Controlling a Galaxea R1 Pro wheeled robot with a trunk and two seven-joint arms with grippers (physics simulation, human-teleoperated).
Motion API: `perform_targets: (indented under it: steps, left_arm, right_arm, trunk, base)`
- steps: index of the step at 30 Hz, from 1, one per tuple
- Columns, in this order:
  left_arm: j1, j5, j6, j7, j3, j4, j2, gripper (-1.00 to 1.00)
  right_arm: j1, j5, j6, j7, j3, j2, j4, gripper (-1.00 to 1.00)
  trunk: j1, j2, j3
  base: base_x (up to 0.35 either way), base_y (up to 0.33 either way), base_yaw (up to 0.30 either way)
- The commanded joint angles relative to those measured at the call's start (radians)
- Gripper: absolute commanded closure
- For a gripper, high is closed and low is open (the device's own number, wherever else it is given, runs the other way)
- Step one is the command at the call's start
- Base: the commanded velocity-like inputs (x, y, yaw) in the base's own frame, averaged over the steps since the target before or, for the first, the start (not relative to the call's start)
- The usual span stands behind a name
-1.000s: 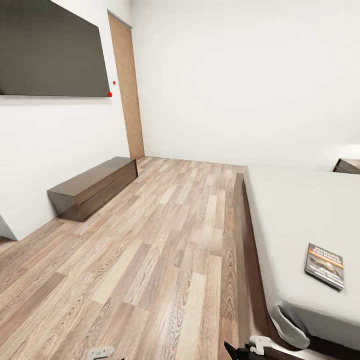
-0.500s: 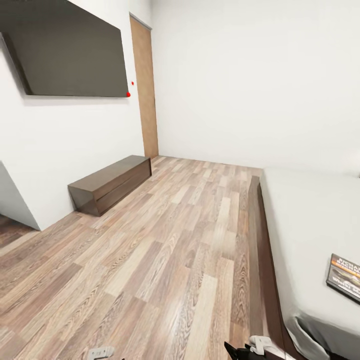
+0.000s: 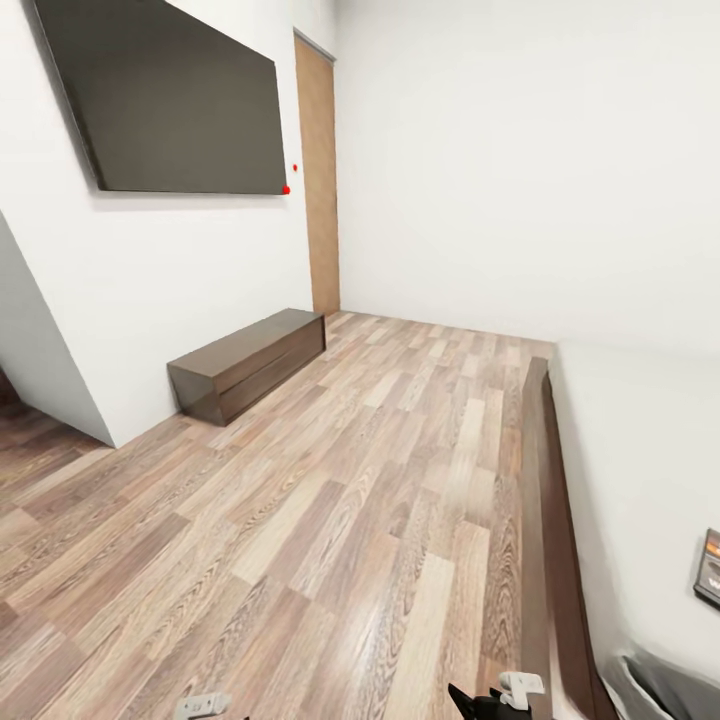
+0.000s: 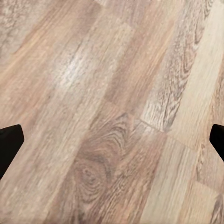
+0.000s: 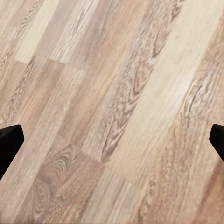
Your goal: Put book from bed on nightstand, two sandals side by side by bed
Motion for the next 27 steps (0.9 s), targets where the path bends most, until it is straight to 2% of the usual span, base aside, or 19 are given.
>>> perform_targets:
  steps: [1,8,27]
  left_arm:
    - [-0.001,0.001,0.0,-0.006,0.007,0.002,0.0,-1.0]
    - [-0.001,0.002,0.0,-0.005,0.007,0.002,0.0,-1.0]
    - [-0.001,0.002,0.0,-0.004,0.007,0.002,0.0,-1.0]
  right_arm:
    - [-0.002,-0.009,-0.006,0.006,0.008,0.0,0.004,-1.0]
    - [-0.002,-0.007,-0.005,0.005,0.008,0.0,0.004,-1.0]
    - [-0.002,-0.006,-0.006,0.006,0.008,0.0,0.004,-1.0]
  trunk:
    - [0.0,0.0,-0.001]
    - [0.0,0.0,-0.001]
    - [0.0,0.0,-0.001]
  base:
    - [0.0,0.0,0.037]
    - [0.082,0.029,0.008]
    - [0.296,0.123,0.0]
